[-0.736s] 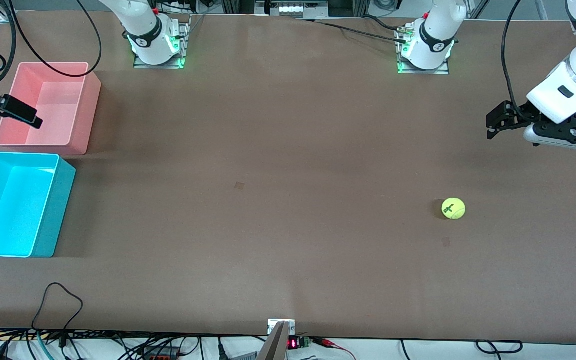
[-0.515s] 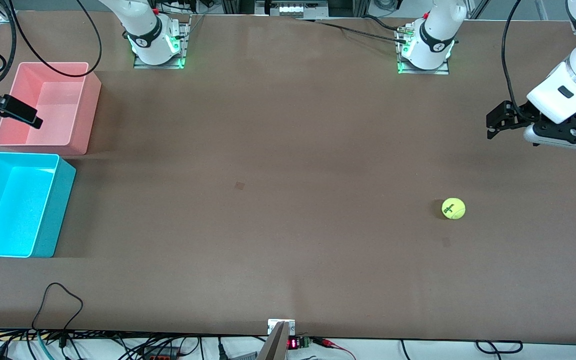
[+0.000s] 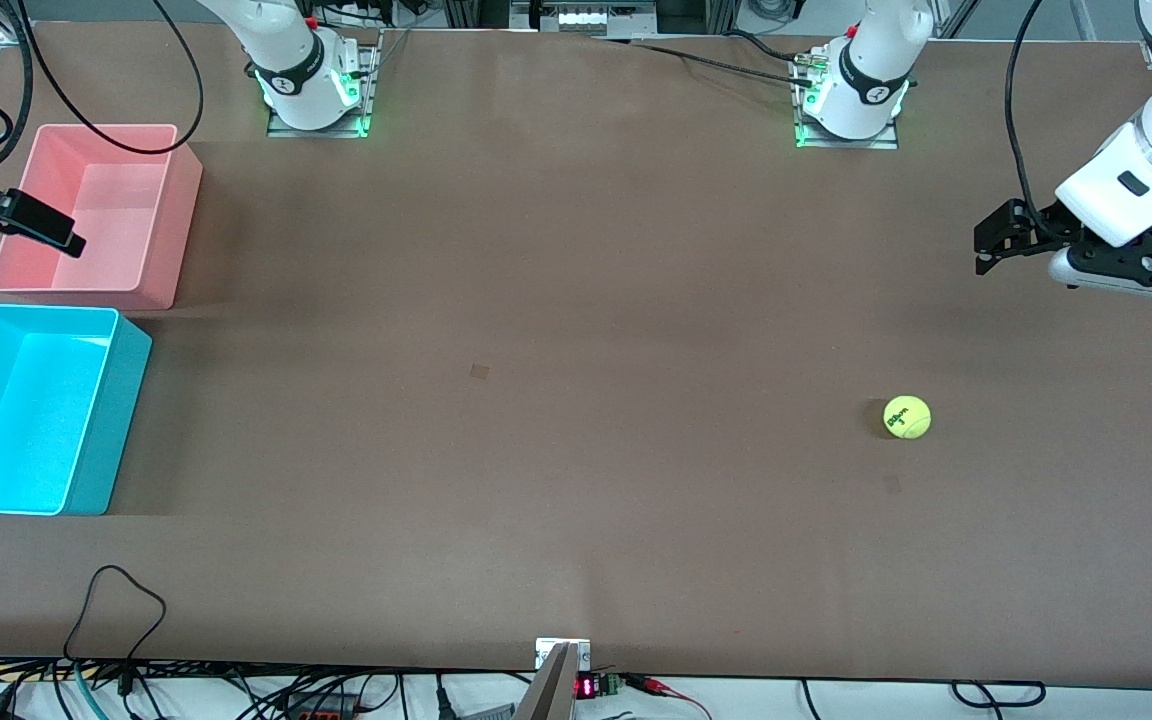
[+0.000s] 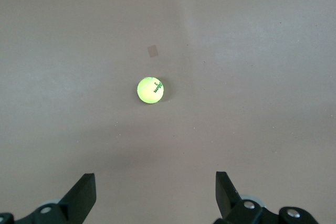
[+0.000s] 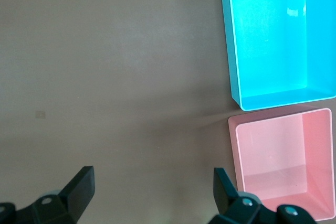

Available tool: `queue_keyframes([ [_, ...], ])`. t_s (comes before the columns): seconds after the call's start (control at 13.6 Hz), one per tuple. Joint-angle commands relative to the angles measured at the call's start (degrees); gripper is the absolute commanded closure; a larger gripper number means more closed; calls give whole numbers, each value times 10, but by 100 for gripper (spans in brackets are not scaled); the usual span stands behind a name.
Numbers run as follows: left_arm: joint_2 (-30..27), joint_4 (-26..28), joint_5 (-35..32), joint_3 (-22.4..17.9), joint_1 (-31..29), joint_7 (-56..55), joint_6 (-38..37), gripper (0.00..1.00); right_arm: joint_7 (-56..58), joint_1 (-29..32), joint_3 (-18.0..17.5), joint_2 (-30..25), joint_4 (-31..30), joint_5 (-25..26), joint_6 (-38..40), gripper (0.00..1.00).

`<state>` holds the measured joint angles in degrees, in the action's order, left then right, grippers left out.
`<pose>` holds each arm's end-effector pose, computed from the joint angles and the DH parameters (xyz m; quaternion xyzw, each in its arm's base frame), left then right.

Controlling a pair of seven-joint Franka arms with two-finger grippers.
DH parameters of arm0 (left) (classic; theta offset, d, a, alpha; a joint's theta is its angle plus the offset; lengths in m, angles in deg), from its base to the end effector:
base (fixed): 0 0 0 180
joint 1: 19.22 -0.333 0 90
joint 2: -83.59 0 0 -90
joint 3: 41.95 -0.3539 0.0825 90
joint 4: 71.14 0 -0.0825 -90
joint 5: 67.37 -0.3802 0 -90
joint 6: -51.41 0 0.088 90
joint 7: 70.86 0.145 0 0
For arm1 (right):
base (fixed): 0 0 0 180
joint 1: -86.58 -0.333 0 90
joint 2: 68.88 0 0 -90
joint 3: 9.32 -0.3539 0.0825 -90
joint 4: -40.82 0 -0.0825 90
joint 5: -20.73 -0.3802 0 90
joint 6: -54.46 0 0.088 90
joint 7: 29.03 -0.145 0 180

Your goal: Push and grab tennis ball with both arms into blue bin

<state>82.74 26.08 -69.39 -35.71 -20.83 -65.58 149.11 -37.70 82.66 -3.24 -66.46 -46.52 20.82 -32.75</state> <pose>0.5541 -0.0406 0.5850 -0.9958 0.0885 -0.0115 0.0184 0.5583 -0.0200 0.6186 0.9953 -0.0944 -0.0219 0.0043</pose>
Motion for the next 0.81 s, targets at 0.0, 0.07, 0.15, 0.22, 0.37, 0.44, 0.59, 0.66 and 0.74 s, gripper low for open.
queue_keyframes([
  [0.0, 9, -18, 4, 5, -4, 4, -17, 0, -1, 0, 0, -6, 2, 3, 8, 0],
  [0.07, 9, -18, 4, 5, -2, 4, -23, 0, -2, 0, 1, -6, 2, 3, 8, 0],
  [0.15, 9, -19, 5, 5, -2, 4, -31, 0, -4, 1, 1, -6, 3, 2, 7, 0],
  [0.22, 9, -21, 6, 5, -3, 4, -40, 0, -7, 1, 1, -6, 2, 1, 7, 0],
  [0.37, 18, -31, 5, 4, -3, 4, -43, 0, -7, 2, 2, -1, 3, -3, -1, 0],
  [0.44, 22, -35, 5, 4, -4, 5, -43, 0, -7, 2, 2, 1, 3, -9, -2, 0],
  [0.59, 31, -37, 4, 4, -3, 10, -43, 0, -7, 1, 2, 2, 2, -11, 2, 0],
  [0.66, 33, -37, 4, 4, -1, 8, -43, 0, -7, 1, 2, 2, 2, -11, 1, 0],
  [0.74, 38, -38, 3, 4, 1, 4, -43, 27, -7, 1, 2, 3, 2, -11, 0, 0],
])
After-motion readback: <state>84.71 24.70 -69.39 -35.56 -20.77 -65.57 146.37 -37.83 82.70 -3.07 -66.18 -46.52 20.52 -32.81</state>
